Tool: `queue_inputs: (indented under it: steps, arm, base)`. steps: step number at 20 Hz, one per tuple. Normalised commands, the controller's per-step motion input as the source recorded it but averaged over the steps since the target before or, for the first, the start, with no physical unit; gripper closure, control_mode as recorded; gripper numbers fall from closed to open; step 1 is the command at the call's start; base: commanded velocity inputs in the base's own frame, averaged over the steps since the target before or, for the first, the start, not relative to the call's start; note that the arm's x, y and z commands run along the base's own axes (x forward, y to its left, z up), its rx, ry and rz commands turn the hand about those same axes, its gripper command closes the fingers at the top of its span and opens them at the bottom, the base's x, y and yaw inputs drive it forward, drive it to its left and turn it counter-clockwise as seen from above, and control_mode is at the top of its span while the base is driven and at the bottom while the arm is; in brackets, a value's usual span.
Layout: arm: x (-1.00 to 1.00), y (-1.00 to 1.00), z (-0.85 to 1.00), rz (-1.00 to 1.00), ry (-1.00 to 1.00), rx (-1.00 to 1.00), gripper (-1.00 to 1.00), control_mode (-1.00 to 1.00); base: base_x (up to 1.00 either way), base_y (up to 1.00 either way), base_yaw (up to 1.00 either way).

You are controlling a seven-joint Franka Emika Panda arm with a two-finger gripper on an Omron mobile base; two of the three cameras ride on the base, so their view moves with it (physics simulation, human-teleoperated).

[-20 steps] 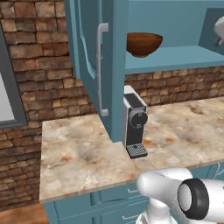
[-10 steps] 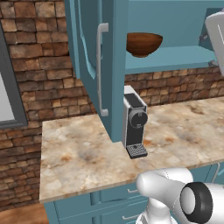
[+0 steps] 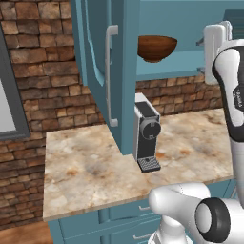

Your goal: Pick up the bowls from the cabinet and place each bowl in front of a stool on the dining counter.

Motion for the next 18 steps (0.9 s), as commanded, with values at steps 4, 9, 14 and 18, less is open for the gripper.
queue_inputs:
  steps: [4,9,14,18]
  arm:
    - [0.99,0.0,0.14,0.0,0.17,0.02,-1.0,-1.0]
    - [0.78,0.0,0.1,0.0,0.11,0.0,-1.0,-1.0]
    - [0.53,0.0,0.0,0.0,0.0,0.0,-1.0,-1.0]
    - [0.46,0.03,-0.11,0.0,0.0,0.0,-1.0,-1.0]
  base:
    - [0.0,0.0,0.0]
    - [0.0,0.0,0.0]
    - [0.0,0.0,0.0]
    - [0.0,0.0,0.0]
